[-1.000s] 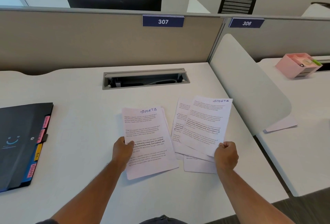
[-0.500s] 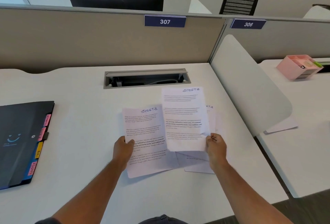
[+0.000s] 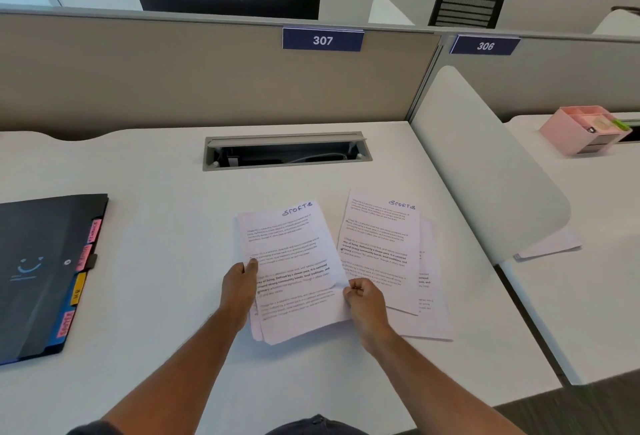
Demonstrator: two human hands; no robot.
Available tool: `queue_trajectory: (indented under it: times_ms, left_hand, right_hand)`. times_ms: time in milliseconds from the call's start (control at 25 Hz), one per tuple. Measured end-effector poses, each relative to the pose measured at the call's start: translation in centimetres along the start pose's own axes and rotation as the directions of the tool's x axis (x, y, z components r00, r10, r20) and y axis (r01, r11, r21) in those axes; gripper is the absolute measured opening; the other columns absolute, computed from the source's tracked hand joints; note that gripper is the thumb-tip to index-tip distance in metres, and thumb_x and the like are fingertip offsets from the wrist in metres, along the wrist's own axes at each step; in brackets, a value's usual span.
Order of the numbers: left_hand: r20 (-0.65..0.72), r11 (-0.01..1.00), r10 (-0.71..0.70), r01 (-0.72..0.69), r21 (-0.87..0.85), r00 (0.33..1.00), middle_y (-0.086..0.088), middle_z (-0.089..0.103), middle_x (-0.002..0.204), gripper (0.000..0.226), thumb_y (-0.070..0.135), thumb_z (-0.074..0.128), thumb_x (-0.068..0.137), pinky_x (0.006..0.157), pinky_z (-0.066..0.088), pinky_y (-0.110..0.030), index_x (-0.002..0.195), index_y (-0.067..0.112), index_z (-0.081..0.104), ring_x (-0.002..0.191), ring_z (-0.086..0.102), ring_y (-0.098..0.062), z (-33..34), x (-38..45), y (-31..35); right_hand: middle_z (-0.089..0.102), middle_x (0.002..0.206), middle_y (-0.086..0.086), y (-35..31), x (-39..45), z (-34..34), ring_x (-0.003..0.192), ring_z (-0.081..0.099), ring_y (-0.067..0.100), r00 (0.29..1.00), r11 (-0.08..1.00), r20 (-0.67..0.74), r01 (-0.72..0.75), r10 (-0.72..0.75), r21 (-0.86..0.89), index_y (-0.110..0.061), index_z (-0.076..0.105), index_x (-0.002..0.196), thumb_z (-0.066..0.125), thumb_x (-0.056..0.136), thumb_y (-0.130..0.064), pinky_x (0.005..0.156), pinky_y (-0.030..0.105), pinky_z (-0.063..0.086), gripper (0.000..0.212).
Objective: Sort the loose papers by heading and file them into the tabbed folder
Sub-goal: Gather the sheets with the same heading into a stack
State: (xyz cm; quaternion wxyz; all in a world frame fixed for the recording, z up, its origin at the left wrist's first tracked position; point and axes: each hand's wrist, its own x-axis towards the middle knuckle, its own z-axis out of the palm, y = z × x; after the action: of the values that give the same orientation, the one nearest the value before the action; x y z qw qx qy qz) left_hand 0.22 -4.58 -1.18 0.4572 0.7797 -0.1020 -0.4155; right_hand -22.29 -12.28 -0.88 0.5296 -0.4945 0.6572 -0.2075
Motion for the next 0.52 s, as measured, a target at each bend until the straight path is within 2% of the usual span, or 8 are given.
queue_trajectory:
  times_ms: [120, 240, 280, 360, 440, 520]
  left_hand:
    - [-0.015, 0.998, 0.028, -0.027, 0.056, 0.999, -0.006, 0.071, 0.107, 0.016, 0.019, 0.052, 0.103, 0.071, 0.053, -0.036, 0.11, 0.011, 0.063, 0.089, 0.069, -0.025, -0.1, -0.1, 0.0]
    - [-0.025, 0.994, 0.043, -0.041, 0.103, 0.999, -0.005, 0.07, 0.11, 0.016, 0.014, 0.051, 0.102, 0.07, 0.052, -0.035, 0.113, 0.012, 0.062, 0.089, 0.068, -0.023, -0.1, 0.0, -0.1]
    - [-0.025, 0.993, 0.045, -0.042, 0.113, 0.999, -0.005, 0.069, 0.111, 0.016, 0.014, 0.051, 0.102, 0.07, 0.052, -0.035, 0.113, 0.011, 0.062, 0.089, 0.067, -0.022, -0.1, 0.0, -0.1]
    - [-0.024, 0.991, 0.046, -0.042, 0.127, 0.999, -0.004, 0.069, 0.111, 0.016, 0.014, 0.05, 0.102, 0.071, 0.052, -0.034, 0.113, 0.011, 0.062, 0.088, 0.067, -0.021, 0.0, 0.1, -0.2]
    - [-0.026, 0.991, 0.053, -0.05, 0.127, 0.998, -0.005, 0.069, 0.111, 0.017, 0.013, 0.05, 0.102, 0.072, 0.052, -0.035, 0.113, 0.011, 0.062, 0.088, 0.067, -0.022, 0.0, 0.2, -0.3]
    - [-0.028, 0.989, 0.062, -0.058, 0.134, 0.998, -0.005, 0.07, 0.111, 0.016, 0.012, 0.049, 0.101, 0.071, 0.052, -0.035, 0.112, 0.011, 0.062, 0.088, 0.067, -0.022, 0.0, 0.2, -0.3]
  right_hand:
    - [0.069, 0.095, 0.0, 0.1, -0.4, 0.6, 0.086, 0.061, 0.016, 1.0, 0.998, 0.028, 0.002, 0.0, -0.061, -0.016, 0.065, 0.094, 0.059, 0.096, -0.013, 0.072, 0.031, 0.047, 0.006]
    - [0.07, 0.093, -0.003, 0.1, -0.2, 0.1, 0.091, 0.065, 0.02, 0.993, 0.972, 0.046, 0.114, -0.107, -0.205, -0.017, 0.065, 0.094, 0.063, 0.095, -0.019, 0.077, 0.034, 0.051, 0.003]
    - [0.069, 0.094, -0.004, -0.1, 0.0, -0.4, 0.092, 0.065, 0.021, 0.987, 0.958, -0.017, 0.152, -0.161, -0.242, -0.017, 0.065, 0.095, 0.065, 0.094, -0.019, 0.078, 0.034, 0.05, 0.002]
    - [0.065, 0.102, 0.001, -0.3, 0.9, -1.9, 0.098, 0.063, 0.026, 0.944, 0.944, -0.245, 0.142, -0.219, -0.298, -0.015, 0.065, 0.102, 0.07, 0.091, -0.019, 0.08, 0.033, 0.048, 0.012]
    - [0.06, 0.116, 0.012, -0.2, 2.1, -3.9, 0.11, 0.059, 0.034, 0.886, 0.938, -0.432, 0.011, -0.169, -0.346, -0.01, 0.063, 0.114, 0.078, 0.086, -0.025, 0.09, 0.04, 0.05, 0.035]
    - [0.054, 0.127, 0.019, 0.4, 3.0, -5.6, 0.12, 0.051, 0.04, 0.872, 0.909, -0.486, -0.154, -0.059, -0.388, -0.005, 0.057, 0.125, 0.084, 0.08, -0.037, 0.097, 0.05, 0.05, 0.062]
